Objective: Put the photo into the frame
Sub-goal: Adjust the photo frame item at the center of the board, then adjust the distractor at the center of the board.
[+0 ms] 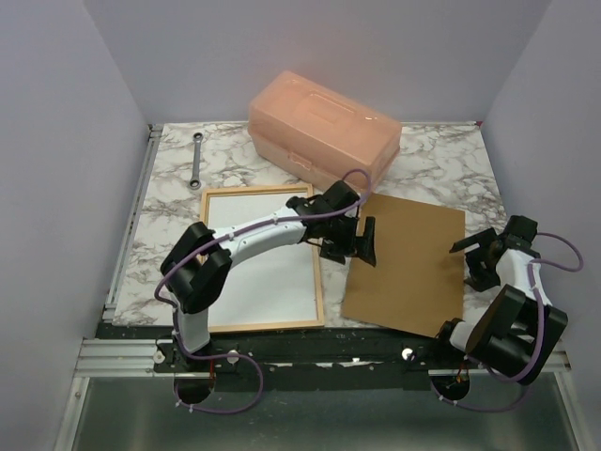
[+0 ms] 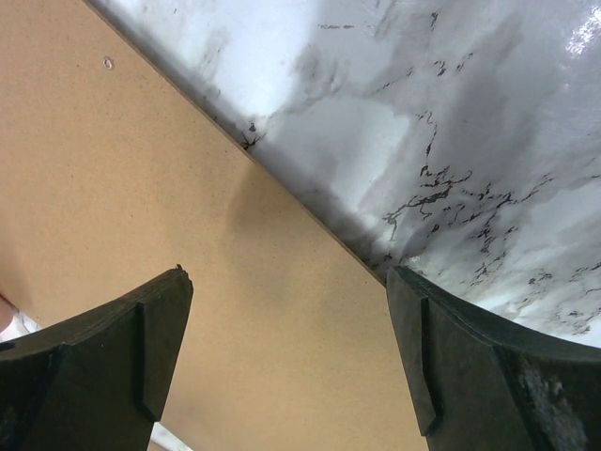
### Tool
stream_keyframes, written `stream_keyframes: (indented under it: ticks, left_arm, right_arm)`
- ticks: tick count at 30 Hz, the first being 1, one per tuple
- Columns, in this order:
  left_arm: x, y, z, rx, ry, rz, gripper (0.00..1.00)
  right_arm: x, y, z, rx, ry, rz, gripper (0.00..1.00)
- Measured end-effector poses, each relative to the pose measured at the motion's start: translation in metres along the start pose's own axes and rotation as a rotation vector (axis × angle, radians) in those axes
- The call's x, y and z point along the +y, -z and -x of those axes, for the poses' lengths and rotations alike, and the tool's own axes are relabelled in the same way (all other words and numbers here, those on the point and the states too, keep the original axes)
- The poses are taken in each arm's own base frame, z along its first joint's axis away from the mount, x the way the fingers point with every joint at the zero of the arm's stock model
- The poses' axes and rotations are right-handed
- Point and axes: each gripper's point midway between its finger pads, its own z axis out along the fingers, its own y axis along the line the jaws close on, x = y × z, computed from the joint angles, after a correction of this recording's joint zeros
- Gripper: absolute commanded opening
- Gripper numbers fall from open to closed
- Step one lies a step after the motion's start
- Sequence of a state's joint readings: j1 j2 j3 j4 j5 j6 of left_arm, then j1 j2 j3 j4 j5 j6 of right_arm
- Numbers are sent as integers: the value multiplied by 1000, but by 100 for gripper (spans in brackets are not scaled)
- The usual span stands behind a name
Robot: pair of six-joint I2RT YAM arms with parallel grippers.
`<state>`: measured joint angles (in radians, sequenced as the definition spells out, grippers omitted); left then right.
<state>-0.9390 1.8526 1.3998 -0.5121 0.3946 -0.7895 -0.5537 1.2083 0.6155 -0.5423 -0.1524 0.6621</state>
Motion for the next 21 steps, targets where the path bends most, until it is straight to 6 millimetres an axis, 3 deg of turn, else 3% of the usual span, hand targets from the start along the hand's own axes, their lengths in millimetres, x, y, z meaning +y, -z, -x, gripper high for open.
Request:
stream_keyframes:
  ticks: [2,7,9,13,21]
  left_arm:
    - [7,9,20,-63,22,10,77]
    - [32,37,93,-249,83,65,30]
    - [36,43,122,-308,83,87,22]
    - [40,39,168,-384,63,133,20]
    - [48,14,212,-424,45,188,20]
  right_arm:
    - [-1,-1,0,4,-1,-3,92]
    - [-2,-7,-2,20,-5,-15,92]
    - [-3,-8,-2,25,-5,-17,92]
    - [-2,-9,-2,30,-6,-17,92]
    - [0,-9,-6,51,-6,-7,92]
